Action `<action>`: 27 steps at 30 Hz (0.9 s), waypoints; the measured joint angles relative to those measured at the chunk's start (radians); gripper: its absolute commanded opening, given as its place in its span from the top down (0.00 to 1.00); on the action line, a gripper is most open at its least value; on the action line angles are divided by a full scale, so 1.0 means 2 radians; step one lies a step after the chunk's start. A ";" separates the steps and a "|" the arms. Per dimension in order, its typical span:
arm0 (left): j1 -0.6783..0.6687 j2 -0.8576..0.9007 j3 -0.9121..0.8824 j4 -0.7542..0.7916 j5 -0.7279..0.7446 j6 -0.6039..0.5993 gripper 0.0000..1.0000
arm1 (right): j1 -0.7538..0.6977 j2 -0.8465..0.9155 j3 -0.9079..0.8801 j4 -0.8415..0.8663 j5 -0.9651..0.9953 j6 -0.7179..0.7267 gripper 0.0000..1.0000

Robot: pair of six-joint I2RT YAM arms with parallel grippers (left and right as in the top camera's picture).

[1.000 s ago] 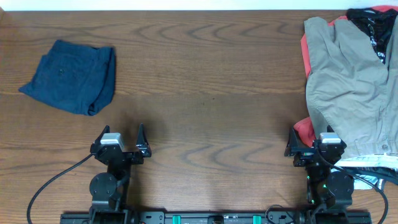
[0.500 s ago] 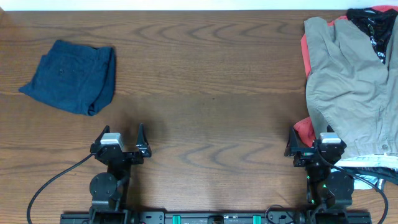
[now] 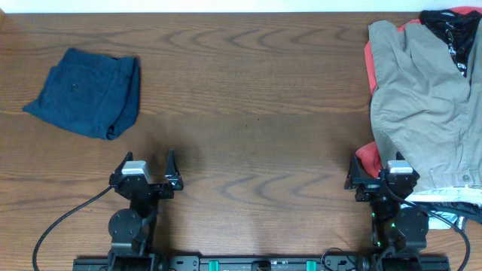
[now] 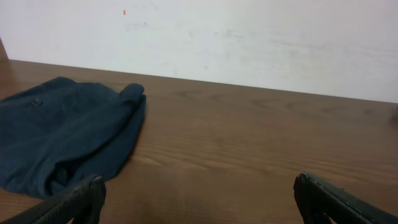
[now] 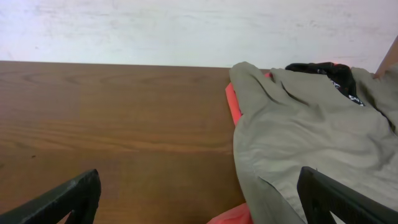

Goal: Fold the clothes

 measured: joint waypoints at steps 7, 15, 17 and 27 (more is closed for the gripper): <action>0.000 0.000 0.000 0.000 0.000 0.000 0.02 | 0.000 0.000 0.000 0.000 0.000 0.000 0.01; 0.000 0.000 0.000 0.000 0.000 0.000 0.02 | 0.000 0.000 0.000 0.000 0.000 0.000 0.01; 0.000 0.000 0.000 0.000 0.000 0.000 0.02 | 0.000 0.000 0.000 0.000 0.000 0.000 0.01; 0.000 0.000 0.000 0.000 0.000 0.000 0.02 | 0.000 0.000 0.000 0.001 0.000 0.000 0.01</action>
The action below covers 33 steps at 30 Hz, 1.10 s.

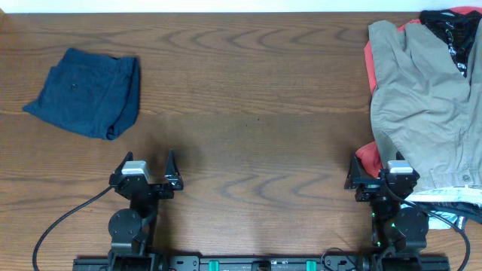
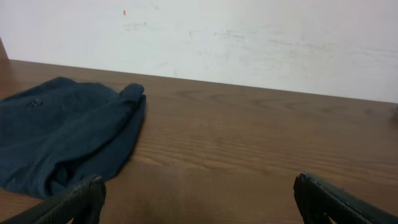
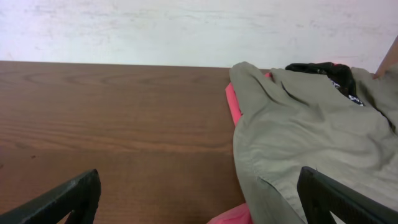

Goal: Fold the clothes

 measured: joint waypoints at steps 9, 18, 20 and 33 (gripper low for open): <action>0.000 0.000 0.003 -0.004 0.000 0.000 0.02 | 0.000 0.000 0.000 0.000 -0.001 0.004 0.01; 0.000 0.062 0.085 -0.072 0.034 -0.007 0.02 | 0.000 0.063 0.047 -0.034 0.000 0.006 0.01; 0.000 0.096 0.128 -0.102 0.039 -0.010 0.02 | 0.000 0.105 0.080 -0.042 0.000 0.006 0.01; 0.000 0.399 0.415 -0.365 0.042 -0.012 0.02 | 0.000 0.472 0.387 -0.233 0.004 0.008 0.01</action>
